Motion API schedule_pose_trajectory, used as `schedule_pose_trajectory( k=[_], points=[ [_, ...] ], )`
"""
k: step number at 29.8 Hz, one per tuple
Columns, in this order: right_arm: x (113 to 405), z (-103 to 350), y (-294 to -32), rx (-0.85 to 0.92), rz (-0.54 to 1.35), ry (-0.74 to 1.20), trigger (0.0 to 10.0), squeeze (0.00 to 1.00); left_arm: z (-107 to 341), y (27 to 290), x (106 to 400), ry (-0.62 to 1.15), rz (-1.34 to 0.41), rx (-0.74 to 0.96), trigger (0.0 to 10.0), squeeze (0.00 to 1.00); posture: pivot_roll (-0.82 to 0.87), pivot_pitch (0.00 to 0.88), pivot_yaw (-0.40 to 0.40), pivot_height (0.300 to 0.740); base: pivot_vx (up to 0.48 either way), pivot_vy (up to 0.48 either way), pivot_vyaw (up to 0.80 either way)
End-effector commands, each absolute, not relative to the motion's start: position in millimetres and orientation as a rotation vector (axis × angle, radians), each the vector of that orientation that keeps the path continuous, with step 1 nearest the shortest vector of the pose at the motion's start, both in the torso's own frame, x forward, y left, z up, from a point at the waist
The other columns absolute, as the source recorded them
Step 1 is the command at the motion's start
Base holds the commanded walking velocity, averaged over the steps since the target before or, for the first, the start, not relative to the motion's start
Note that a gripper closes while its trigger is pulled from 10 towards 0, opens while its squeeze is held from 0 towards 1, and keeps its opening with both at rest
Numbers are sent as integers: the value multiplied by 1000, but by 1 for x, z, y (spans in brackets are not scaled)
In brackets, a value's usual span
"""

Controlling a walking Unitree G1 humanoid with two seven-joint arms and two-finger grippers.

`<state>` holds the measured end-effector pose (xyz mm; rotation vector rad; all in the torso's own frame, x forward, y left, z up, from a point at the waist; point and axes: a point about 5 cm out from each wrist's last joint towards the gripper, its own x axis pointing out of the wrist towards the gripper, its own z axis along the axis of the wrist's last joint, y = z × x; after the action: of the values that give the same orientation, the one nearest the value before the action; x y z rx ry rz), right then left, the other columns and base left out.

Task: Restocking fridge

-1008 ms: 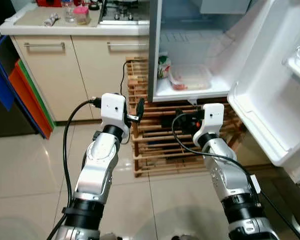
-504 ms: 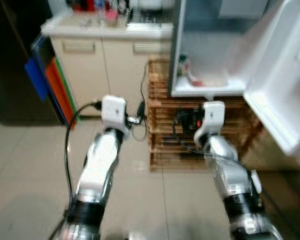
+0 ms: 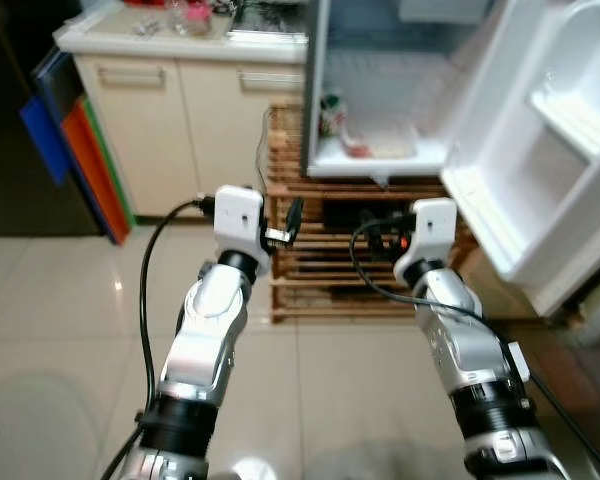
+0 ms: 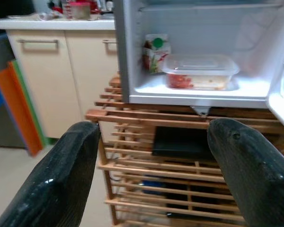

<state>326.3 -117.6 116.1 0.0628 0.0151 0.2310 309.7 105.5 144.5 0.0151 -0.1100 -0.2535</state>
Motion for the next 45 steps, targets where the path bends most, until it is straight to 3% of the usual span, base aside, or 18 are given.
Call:
schedule_pose_trajectory(
  k=[1, 17, 21, 27, 35, 45],
  points=[
    [327, 118, -118, 52, 241, 11, 10000, 0, 149, 103, 311, -133, -267, 11, 10000, 0, -24, 0, -26, 740, 0, -461, 0],
    [325, 119, -121, 68, 250, -4, 10000, 0, 152, 100, 313, -140, -287, -11, 10000, 0, -38, 0, -20, 740, 0, -463, 0],
    [317, 122, -116, 110, 340, -17, 10000, 0, 153, 101, 314, -147, -277, -21, 10000, 0, -42, 0, -21, 740, 0, 0, 0],
    [317, 127, -122, 103, 267, -36, 10000, 0, 152, 101, 314, -145, -278, -16, 10000, 0, -51, 0, -19, 740, 0, 0, 0],
    [335, 130, -152, 45, 80, -42, 10000, 0, 153, 99, 316, -149, -283, -20, 10000, 0, -55, 0, -13, 740, 0, 0, 0],
    [367, 136, -152, 13, 88, -17, 10000, 0, 155, 101, 311, -156, -273, -10, 10000, 0, -20, 0, -20, 740, 0, 0, 0]
  ],
)
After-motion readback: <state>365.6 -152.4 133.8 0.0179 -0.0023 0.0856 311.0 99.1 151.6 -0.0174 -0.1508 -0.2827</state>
